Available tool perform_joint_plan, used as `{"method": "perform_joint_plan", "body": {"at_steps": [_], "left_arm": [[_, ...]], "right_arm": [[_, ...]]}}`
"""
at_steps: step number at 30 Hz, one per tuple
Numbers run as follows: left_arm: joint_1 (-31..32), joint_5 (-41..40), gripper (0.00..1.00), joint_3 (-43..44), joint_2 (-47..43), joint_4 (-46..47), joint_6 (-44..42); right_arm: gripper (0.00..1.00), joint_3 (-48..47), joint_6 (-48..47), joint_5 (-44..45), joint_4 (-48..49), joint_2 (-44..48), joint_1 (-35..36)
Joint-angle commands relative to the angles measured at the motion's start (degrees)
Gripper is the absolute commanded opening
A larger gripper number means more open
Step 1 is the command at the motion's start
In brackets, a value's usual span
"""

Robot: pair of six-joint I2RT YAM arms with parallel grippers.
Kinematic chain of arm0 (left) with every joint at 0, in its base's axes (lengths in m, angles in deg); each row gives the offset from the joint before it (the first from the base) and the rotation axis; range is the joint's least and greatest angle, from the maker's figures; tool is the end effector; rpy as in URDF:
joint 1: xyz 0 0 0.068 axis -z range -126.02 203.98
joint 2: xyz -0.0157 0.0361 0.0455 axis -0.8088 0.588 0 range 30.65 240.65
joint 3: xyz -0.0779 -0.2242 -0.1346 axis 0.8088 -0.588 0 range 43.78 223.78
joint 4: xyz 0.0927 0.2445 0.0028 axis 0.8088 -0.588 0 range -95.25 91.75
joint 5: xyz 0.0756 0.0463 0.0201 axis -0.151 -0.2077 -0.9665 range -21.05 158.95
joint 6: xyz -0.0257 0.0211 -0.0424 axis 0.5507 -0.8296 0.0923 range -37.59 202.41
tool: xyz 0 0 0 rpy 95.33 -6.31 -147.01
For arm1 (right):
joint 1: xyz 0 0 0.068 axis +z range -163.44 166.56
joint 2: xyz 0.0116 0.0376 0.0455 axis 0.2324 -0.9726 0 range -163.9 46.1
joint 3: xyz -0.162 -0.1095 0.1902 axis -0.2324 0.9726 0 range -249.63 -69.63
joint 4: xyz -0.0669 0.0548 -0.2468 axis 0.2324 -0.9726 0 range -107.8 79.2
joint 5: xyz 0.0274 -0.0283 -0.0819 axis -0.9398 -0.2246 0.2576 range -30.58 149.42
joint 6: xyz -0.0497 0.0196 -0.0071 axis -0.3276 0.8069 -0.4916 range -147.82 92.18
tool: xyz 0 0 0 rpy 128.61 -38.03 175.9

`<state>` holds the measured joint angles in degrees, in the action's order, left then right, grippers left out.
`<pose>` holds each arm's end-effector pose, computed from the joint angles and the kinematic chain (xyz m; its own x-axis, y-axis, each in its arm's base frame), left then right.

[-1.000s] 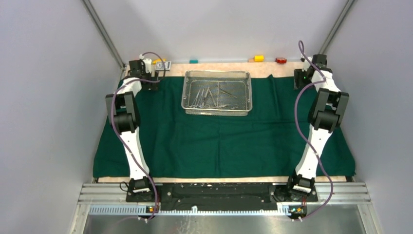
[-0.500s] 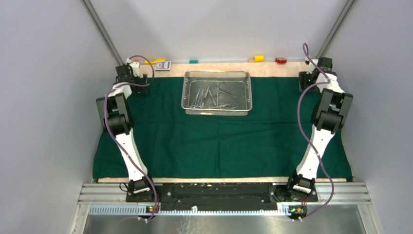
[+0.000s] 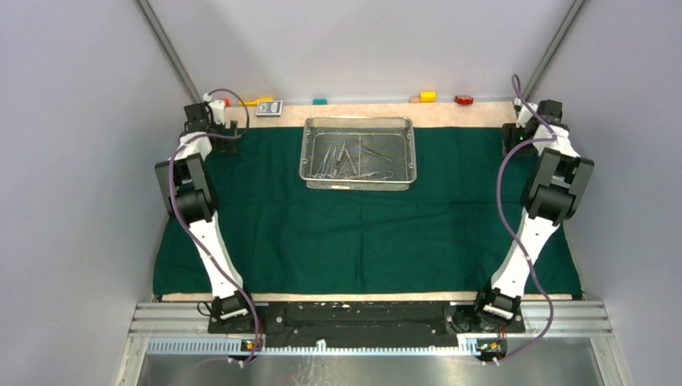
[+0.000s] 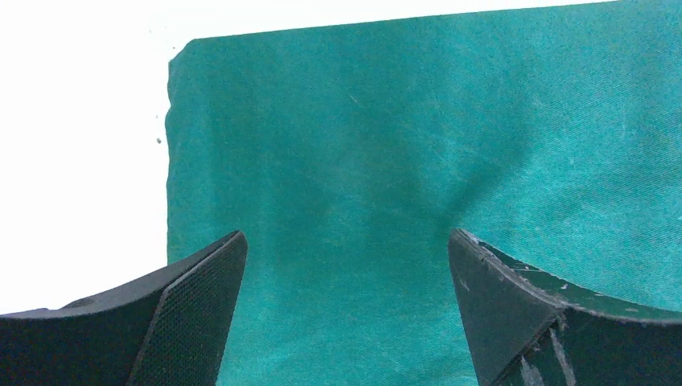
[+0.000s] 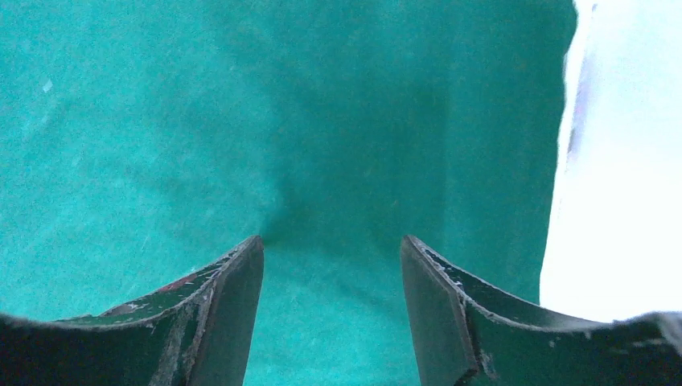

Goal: Open and lay out the surgical kit
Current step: Smooth out the surgical kit at the center of the board.

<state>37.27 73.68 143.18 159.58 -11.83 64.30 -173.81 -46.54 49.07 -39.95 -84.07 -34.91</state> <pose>0.4879 0.1434 0.1755 -0.6933 0.1153 -0.7114 -0.0140 0.9848 0.1733 0.4668 -0.1768 0.1723 -0.8081 -0.0214 -0.5886 0.0054 0.9990 -0.0438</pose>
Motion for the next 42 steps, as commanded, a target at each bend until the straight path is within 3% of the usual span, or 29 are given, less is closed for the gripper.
{"method": "perform_joint_plan", "body": {"at_steps": [1,7,20,27,33,42], "left_arm": [[-0.58,3.65,0.99,2.84,-4.66,-2.11,0.88],[-0.60,11.86,0.99,-5.91,-16.10,-3.96,0.03],[-4.67,16.63,0.99,-44.21,-50.33,-17.52,-22.40],[-7.00,13.92,0.99,-58.05,-56.85,-16.87,-30.69],[-8.93,13.64,0.97,-61.64,-55.13,-18.41,-34.01],[-9.96,8.48,0.97,-65.45,-58.95,-23.11,-40.27]], "right_arm": [[0.63,4.75,-1.04,-6.57,-0.13,11.33,-0.49],[0.65,20.25,-6.63,-9.46,1.49,28.28,-0.43],[0.64,54.98,-29.49,-5.11,-11.06,59.10,-2.47],[0.62,65.14,-36.65,-2.48,-11.42,60.34,-5.23],[0.58,69.82,-41.82,0.41,-12.61,57.94,-7.03],[0.58,73.72,-46.45,5.16,-17.00,63.38,-7.53]]}}
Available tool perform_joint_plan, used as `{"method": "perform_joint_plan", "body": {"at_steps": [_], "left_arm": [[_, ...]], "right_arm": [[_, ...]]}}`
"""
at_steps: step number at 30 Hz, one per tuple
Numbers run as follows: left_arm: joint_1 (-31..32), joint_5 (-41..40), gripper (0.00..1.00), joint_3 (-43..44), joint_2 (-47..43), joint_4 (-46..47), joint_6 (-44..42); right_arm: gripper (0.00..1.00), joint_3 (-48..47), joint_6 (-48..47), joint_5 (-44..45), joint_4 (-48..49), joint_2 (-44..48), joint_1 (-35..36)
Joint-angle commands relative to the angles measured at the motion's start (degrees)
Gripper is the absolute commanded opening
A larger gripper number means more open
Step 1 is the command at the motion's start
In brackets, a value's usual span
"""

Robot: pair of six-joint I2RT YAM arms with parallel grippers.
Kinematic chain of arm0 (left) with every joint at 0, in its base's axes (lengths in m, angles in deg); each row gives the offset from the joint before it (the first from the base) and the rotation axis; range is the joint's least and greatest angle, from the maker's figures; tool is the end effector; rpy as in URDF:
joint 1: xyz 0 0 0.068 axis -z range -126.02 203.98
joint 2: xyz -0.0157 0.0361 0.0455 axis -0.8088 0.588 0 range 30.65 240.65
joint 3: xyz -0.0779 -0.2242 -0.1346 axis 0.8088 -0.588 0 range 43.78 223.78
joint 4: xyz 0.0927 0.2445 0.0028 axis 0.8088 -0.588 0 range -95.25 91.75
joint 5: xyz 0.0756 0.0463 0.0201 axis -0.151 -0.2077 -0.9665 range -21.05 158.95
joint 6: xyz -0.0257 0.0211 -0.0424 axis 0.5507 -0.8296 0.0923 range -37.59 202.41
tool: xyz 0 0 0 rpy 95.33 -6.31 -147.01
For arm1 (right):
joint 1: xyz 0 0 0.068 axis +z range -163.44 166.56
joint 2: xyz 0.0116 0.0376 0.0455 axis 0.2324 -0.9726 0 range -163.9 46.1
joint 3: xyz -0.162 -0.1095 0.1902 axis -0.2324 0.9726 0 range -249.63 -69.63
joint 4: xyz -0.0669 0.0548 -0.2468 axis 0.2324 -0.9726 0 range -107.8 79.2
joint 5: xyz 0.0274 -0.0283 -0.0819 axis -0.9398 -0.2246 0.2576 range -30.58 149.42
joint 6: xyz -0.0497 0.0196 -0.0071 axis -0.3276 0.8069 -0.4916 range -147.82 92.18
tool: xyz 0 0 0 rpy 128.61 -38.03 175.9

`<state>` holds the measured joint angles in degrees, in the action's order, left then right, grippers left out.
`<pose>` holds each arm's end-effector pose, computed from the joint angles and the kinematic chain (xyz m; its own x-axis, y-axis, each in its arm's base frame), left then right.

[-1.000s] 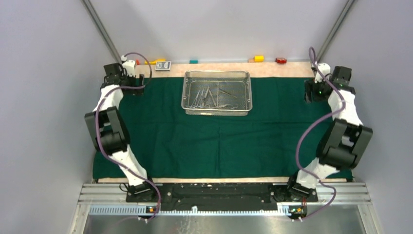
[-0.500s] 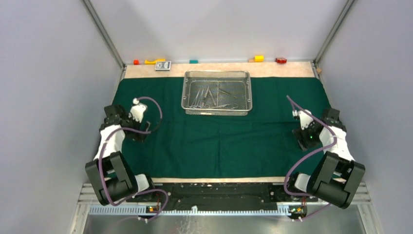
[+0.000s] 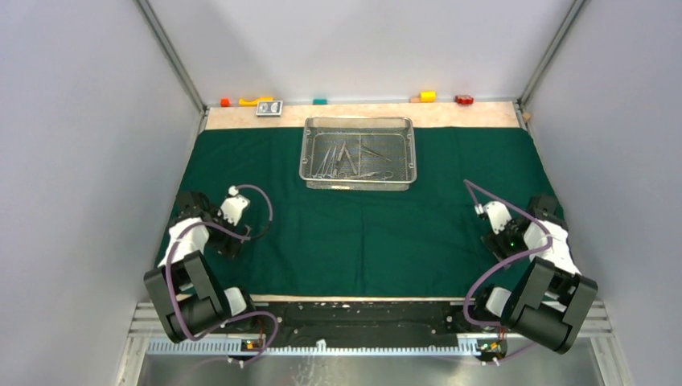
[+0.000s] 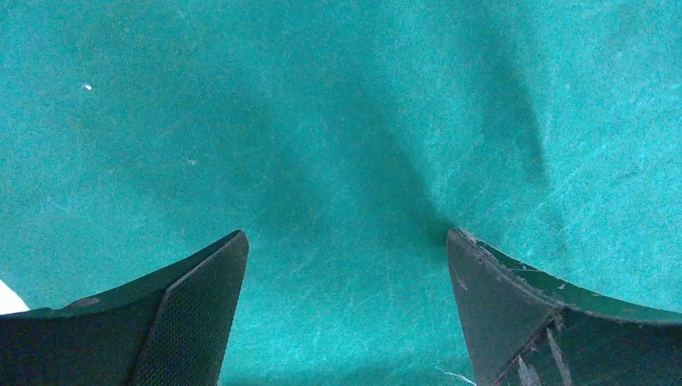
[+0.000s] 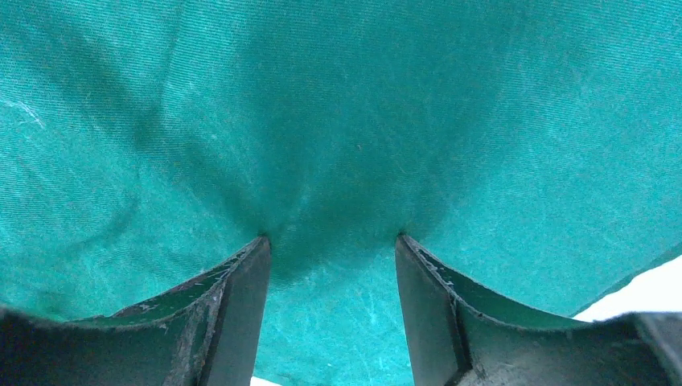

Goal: Open and lay out the surgical kit
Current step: Smooth out the surgical kit at the center of the board.

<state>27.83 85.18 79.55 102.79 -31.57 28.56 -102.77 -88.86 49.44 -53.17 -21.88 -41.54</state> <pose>0.1924 0.0834 0.1664 -0.7680 0.4866 -0.4164 0.4815 0.8674 0.1256 0.1622 -0.0797 0.1611 -0.7928 -0.5536 -0.2550 -0.5445 0.8313 -0.1119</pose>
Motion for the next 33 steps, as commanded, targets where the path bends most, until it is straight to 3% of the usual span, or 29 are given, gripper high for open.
{"method": "perform_joint_plan", "body": {"at_steps": [1,20,33], "left_arm": [[-0.54,-3.64,0.97,-2.19,-2.52,-3.75,-5.15],[-0.74,-14.65,0.95,-4.72,-2.96,-8.17,-16.26],[-0.66,-14.90,0.93,-2.57,-5.30,-19.22,-23.02]], "right_arm": [[0.58,2.80,-4.29,5.42,-3.83,1.73,-0.86],[0.60,2.40,-5.39,9.71,-5.74,3.00,-0.88],[0.63,-7.26,0.39,3.56,-4.58,0.30,-0.86]]}}
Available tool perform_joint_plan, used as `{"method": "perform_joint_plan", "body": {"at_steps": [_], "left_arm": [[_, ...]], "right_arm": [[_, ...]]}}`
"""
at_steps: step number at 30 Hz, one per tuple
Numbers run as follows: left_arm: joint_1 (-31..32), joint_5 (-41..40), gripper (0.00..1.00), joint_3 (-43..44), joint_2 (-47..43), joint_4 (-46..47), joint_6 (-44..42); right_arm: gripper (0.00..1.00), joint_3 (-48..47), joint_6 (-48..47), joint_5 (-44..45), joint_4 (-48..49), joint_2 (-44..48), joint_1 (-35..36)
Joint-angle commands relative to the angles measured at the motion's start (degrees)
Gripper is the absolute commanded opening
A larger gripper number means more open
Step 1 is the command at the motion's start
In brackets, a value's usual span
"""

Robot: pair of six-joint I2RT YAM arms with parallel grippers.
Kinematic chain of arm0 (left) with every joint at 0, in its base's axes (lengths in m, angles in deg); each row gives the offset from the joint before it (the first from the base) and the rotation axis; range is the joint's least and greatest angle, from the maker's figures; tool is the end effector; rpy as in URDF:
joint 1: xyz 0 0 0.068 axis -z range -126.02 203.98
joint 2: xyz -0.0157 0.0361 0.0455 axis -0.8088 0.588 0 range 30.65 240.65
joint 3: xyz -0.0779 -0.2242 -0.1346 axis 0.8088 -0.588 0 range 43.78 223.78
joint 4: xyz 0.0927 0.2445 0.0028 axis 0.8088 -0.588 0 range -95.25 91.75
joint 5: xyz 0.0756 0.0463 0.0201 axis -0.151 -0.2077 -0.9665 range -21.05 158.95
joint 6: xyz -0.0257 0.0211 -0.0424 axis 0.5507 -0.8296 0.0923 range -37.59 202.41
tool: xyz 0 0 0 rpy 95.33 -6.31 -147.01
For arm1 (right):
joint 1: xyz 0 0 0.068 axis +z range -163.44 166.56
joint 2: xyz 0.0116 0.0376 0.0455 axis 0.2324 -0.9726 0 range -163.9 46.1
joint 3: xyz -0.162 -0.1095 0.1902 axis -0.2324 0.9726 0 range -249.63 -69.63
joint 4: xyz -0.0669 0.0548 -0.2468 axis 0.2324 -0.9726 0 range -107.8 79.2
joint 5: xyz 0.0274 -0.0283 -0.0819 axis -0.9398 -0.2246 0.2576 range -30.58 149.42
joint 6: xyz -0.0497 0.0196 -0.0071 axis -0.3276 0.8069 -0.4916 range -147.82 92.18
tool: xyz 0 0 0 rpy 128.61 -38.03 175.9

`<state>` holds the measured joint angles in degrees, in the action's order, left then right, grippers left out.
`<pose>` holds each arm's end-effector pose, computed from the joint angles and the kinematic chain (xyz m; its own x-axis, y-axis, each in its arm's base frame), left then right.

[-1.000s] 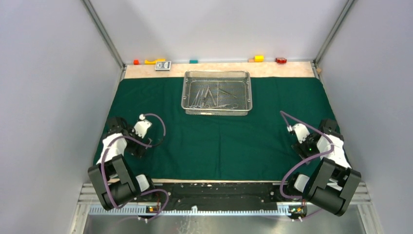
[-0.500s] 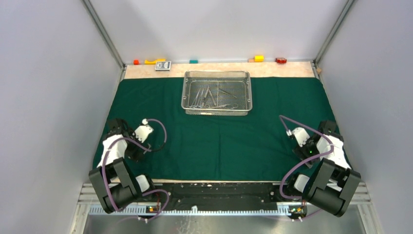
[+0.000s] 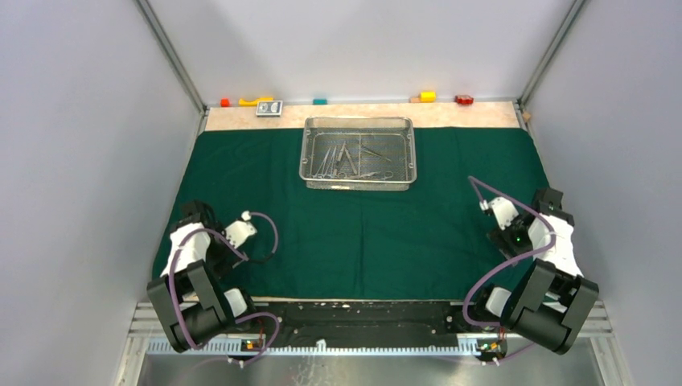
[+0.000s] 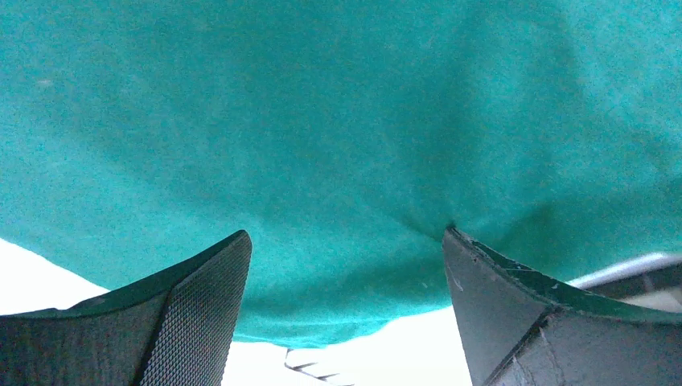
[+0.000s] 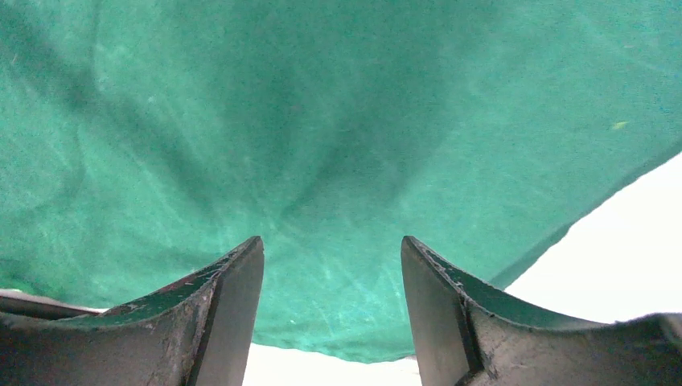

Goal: Open and lay out the surgical kit
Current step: Smooth out the surgical kit at the center of the board.

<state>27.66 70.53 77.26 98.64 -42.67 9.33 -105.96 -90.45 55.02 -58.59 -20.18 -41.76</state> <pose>0.1600 0.0780 0.1614 -0.6755 0.7328 -0.0818 0.7140 0.6778 0.1757 0.1592 -0.0828 0.1779 -0.8028 -0.5732 -0.1642 -0.5531 0.8187 -0.1541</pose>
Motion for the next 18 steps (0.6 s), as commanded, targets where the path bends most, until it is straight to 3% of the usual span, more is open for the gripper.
{"method": "perform_joint_plan", "body": {"at_steps": [1,5,10,14,18], "left_arm": [[-0.48,-0.11,0.93,0.42,-1.65,-9.54,-4.53],[-0.55,4.81,0.94,5.32,-4.46,-13.08,-5.36],[-0.56,12.66,0.96,12.20,-2.46,-9.72,1.85],[-0.89,12.79,0.96,11.90,1.51,-3.25,6.40],[-2.51,10.85,0.95,9.20,4.79,-0.37,5.28]], "right_arm": [[0.63,-4.50,2.05,-1.96,0.81,-1.86,-0.68],[0.63,-6.34,2.77,-2.68,0.94,-2.16,-0.69],[0.62,-6.09,3.66,-3.13,3.53,-4.95,-0.67],[0.62,-3.81,2.04,-2.09,6.05,-7.34,-1.19],[0.61,-0.96,-1.30,-1.26,6.33,-7.75,-3.13]]}}
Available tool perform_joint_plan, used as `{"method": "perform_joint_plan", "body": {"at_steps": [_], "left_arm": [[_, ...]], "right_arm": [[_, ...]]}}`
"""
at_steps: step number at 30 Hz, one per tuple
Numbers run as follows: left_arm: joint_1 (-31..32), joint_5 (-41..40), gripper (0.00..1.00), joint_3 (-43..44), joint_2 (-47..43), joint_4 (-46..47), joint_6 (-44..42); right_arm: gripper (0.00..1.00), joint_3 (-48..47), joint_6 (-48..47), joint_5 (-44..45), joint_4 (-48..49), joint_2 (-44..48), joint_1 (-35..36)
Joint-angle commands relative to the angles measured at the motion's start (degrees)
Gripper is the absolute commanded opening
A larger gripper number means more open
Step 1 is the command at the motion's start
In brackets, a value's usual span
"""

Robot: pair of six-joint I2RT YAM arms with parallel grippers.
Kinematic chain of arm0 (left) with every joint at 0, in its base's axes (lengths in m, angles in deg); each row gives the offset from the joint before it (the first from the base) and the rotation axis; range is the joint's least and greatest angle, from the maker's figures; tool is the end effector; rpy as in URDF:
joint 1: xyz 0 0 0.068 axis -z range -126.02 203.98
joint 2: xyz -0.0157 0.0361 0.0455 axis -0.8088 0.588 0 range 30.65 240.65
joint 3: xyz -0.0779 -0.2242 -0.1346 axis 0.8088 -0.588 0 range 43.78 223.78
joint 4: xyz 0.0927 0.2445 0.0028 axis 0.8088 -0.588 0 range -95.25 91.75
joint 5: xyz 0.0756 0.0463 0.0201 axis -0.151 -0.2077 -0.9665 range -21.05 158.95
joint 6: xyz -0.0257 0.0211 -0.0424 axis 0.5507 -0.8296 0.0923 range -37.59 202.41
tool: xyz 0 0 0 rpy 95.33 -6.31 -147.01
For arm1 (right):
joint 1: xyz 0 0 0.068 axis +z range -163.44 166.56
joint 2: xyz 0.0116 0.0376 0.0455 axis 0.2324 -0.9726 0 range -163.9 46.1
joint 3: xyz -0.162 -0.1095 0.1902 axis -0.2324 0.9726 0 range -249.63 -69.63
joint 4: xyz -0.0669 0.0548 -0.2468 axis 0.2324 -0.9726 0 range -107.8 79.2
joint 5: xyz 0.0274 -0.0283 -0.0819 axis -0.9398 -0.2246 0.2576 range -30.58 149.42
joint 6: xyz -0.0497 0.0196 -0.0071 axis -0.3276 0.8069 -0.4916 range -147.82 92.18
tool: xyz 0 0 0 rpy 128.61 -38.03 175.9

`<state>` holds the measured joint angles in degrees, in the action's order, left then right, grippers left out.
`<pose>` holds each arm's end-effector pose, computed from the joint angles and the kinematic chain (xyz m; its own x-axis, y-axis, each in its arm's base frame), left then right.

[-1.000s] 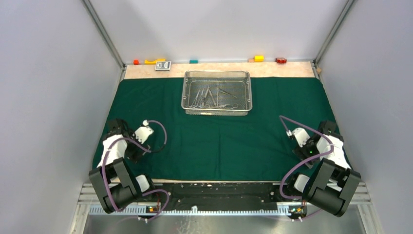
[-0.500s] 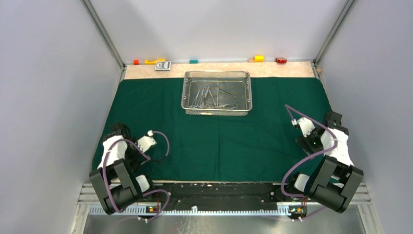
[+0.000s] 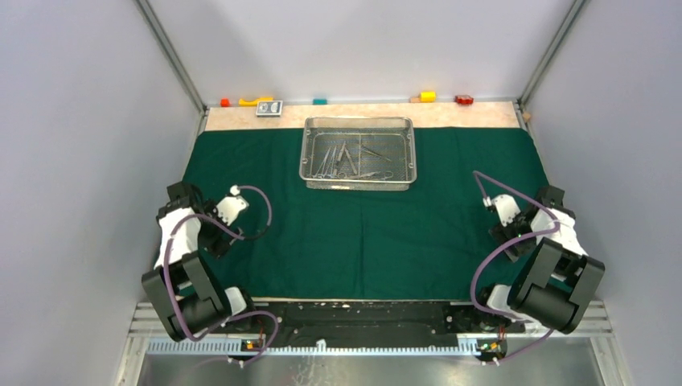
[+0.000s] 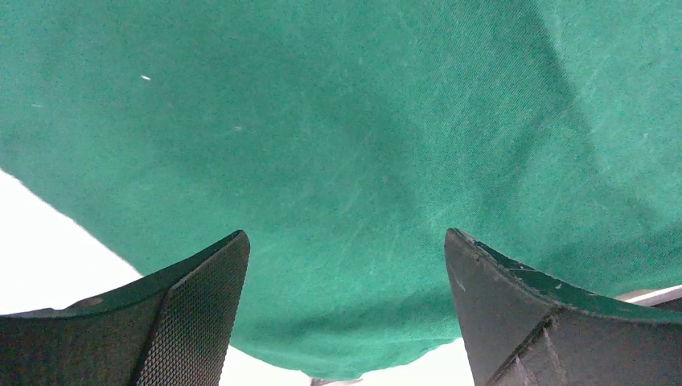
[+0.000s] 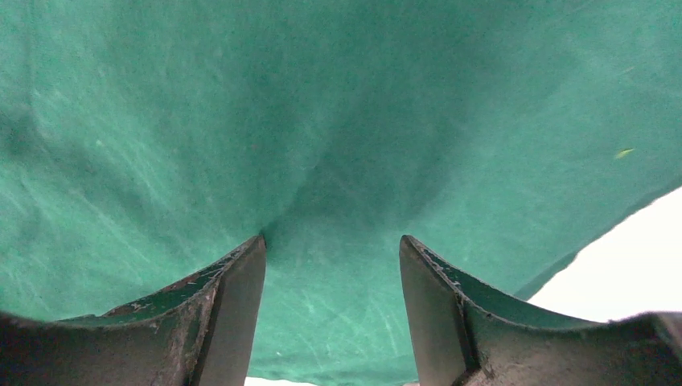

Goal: Open and lay out the surgical kit
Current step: Smooth out the surgical kit at the center of the board.

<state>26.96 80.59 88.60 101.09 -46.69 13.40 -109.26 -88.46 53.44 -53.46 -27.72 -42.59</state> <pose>0.1889 0.0882 0.2058 -0.6762 0.6816 -0.2795 0.6581 0.7294 0.1868 0.1833 -0.0980 0.1724 -0.8212 -0.5345 -0.1999 -0.5139 0.8449 -0.1485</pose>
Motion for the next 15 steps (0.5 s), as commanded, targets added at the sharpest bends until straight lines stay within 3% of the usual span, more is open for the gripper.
{"method": "perform_joint_plan", "body": {"at_steps": [1,15], "left_arm": [[-2.46,0.54,0.95,-2.79,2.74,3.78,0.65],[-6.77,-5.97,0.94,-11.89,-4.02,1.27,-11.29]], "right_arm": [[0.61,3.08,-4.55,0.53,1.12,-0.04,-3.17],[0.61,7.95,-11.37,4.07,-0.13,4.20,-7.68]]}}
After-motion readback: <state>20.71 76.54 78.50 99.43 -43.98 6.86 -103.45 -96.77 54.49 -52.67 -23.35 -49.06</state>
